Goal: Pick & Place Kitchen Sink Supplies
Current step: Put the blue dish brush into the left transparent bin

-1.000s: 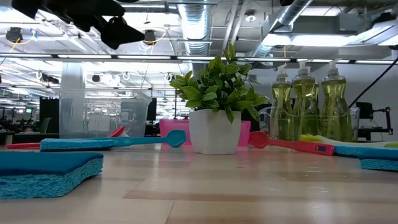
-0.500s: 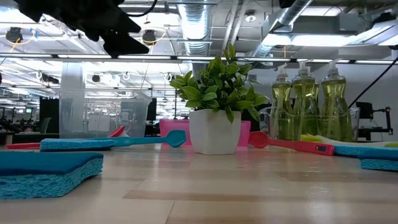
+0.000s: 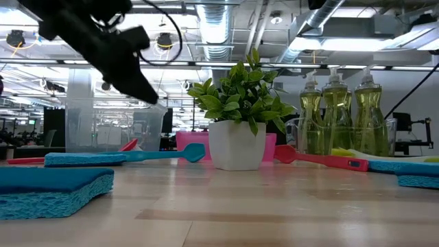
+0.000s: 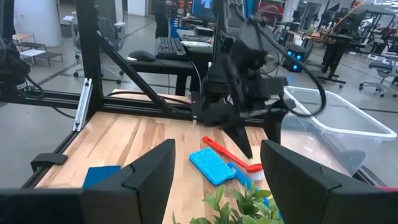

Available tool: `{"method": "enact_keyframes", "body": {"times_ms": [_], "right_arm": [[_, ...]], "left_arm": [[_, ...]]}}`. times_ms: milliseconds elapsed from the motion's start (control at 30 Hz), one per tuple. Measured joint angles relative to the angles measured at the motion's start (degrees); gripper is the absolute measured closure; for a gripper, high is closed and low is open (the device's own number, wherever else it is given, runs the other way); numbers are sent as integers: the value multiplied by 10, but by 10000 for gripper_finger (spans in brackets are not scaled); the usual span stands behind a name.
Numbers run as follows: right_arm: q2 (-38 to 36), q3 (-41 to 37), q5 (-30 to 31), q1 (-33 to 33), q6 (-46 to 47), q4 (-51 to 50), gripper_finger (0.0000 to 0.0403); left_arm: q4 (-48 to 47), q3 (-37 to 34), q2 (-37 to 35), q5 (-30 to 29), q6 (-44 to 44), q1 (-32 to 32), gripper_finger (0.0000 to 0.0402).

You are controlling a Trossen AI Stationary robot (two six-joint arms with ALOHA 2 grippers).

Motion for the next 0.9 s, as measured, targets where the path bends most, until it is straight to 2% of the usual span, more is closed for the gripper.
{"method": "enact_keyframes", "body": {"times_ms": [400, 633, 900], "right_arm": [[0, 0, 0, 0, 0, -3, 173], [0, 0, 0, 0, 0, -3, 173], [0, 0, 0, 0, 0, -3, 173]], "left_arm": [[35, 0, 116, 4, 13, 77, 103], [89, 0, 168, 67, 15, 91, 103], [121, 0, 209, 70, 15, 100, 103]]}}
